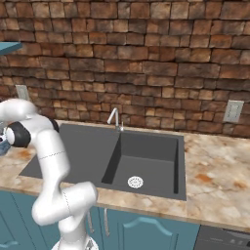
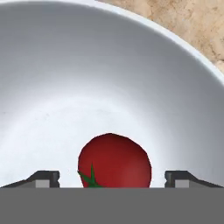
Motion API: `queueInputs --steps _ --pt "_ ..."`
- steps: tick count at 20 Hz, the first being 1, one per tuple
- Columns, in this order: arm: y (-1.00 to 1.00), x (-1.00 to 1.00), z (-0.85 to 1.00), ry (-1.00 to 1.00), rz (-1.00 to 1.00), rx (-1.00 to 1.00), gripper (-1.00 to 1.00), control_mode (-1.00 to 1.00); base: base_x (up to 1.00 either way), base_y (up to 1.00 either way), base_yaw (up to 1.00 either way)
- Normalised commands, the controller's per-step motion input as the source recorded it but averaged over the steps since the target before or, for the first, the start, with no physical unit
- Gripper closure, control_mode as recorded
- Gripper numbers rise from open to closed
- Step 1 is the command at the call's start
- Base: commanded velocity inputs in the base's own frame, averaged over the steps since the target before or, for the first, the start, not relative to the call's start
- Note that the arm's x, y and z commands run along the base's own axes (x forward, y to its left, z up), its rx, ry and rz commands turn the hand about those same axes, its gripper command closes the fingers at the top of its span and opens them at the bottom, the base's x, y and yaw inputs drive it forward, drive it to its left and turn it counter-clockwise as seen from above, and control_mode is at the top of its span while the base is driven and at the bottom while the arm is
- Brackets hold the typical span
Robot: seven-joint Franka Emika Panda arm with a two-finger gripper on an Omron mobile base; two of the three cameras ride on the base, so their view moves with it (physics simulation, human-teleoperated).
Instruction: Pick the tomato from the sink and place it in the bowl. Then pick the bowl and place it in the microwave. Then close the microwave door and press the start button.
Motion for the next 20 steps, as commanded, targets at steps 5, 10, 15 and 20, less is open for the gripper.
queueInputs --steps 5,10,15,20 --pt "-0.05 -0.43 0.44 -0.07 -0.01 0.0 -1.0 -1.0 0.0 0.0 0.0" --pt "-0.19 -0.91 0.18 -0.12 0.01 0.0 -1.0 -1.0 0.0 0.0 0.0" --pt "-0.59 -0.94 0.0 -0.15 0.02 0.01 -1.0 -1.0 0.0 0.0 0.0" --pt "-0.64 -0.44 0.0 -0.09 0.01 0.02 -1.0 -1.0 0.0 0.0 0.0"
